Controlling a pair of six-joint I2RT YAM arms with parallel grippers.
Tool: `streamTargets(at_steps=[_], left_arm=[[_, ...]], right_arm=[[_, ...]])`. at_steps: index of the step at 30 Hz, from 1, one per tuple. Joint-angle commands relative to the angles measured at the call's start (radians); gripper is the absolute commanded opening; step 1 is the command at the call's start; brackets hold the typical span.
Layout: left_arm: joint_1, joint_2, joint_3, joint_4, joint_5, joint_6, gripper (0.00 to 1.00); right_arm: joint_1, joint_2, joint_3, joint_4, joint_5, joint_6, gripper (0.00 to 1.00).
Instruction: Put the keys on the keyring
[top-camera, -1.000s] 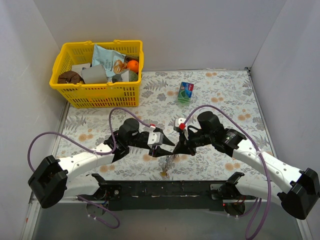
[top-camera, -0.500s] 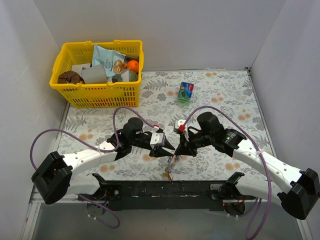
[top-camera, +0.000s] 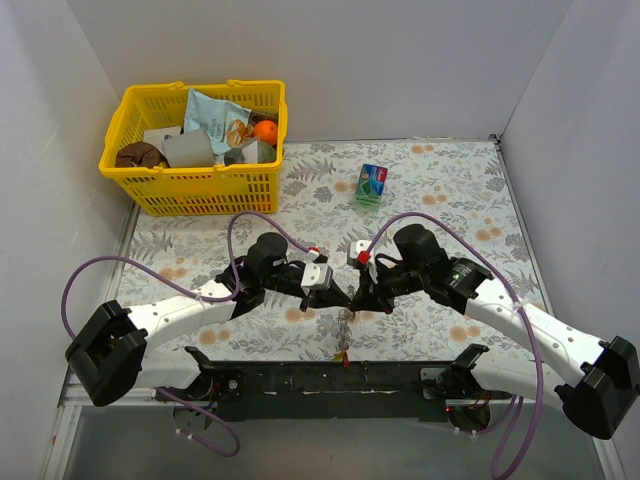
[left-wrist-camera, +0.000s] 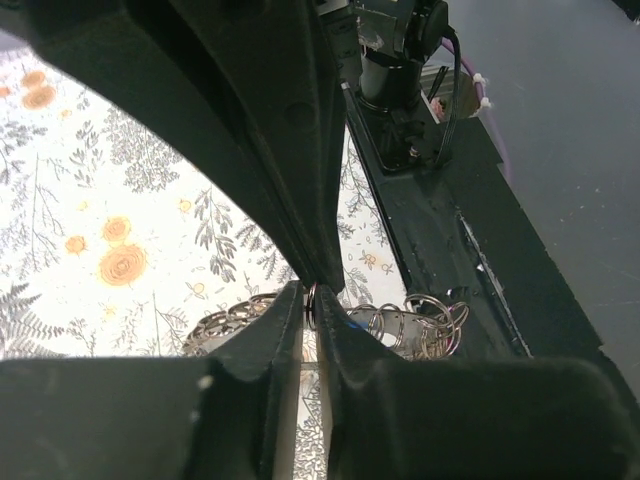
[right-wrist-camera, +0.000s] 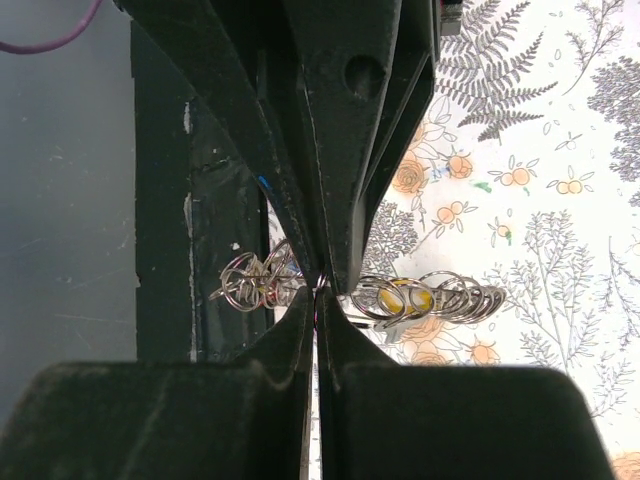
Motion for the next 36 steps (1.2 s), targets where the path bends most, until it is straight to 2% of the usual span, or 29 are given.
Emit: streamTargets(at_steps=[1, 2, 11, 14, 15, 17, 18, 20, 21, 24, 31, 34, 36], left_arm=[[0.006, 0.008, 0.052, -0.005, 0.024, 0.018, 0.04], [0.006, 0.013, 0.057, -0.015, 0.030, 0.016, 0.00], [0.006, 0.014, 0.048, 0.040, 0.037, -0.010, 0.00], [0.006, -0.011, 0.005, 0.118, 0.019, -0.053, 0.00], [0.006, -0.019, -0.007, 0.143, 0.004, -0.070, 0.00], [0.007, -0.039, -0.050, 0.235, -0.015, -0.123, 0.00], [0.009, -0.044, -0.064, 0.263, -0.022, -0.139, 0.00], [0.013, -0.055, -0.083, 0.330, -0.039, -0.166, 0.00], [0.013, -0.056, -0.104, 0.352, -0.047, -0.188, 0.00], [0.018, -0.059, -0.152, 0.467, -0.071, -0.246, 0.00], [0.035, -0.068, -0.259, 0.732, -0.125, -0.369, 0.00], [0.050, -0.073, -0.299, 0.856, -0.142, -0.412, 0.00], [0.058, -0.073, -0.310, 0.925, -0.141, -0.447, 0.00]], right_arm=[[0.001, -0.008, 0.040, 0.034, -0.035, 0.000, 0.01], [0.001, -0.008, 0.039, 0.036, -0.035, 0.001, 0.01], [0.001, -0.030, 0.024, 0.061, -0.006, 0.014, 0.01], [0.000, -0.076, -0.010, 0.122, 0.022, 0.054, 0.15], [0.001, -0.109, -0.036, 0.143, 0.033, 0.067, 0.27], [-0.002, -0.142, -0.055, 0.198, 0.063, 0.110, 0.38], [-0.002, -0.169, -0.065, 0.215, 0.071, 0.123, 0.47], [-0.002, -0.191, -0.082, 0.243, 0.089, 0.149, 0.52], [-0.003, -0.211, -0.087, 0.251, 0.093, 0.156, 0.58], [-0.009, -0.241, -0.108, 0.271, 0.106, 0.176, 0.64], [-0.028, -0.294, -0.157, 0.315, 0.102, 0.209, 0.66], [-0.036, -0.307, -0.170, 0.334, 0.077, 0.213, 0.62], [-0.036, -0.309, -0.171, 0.337, 0.070, 0.213, 0.56]])
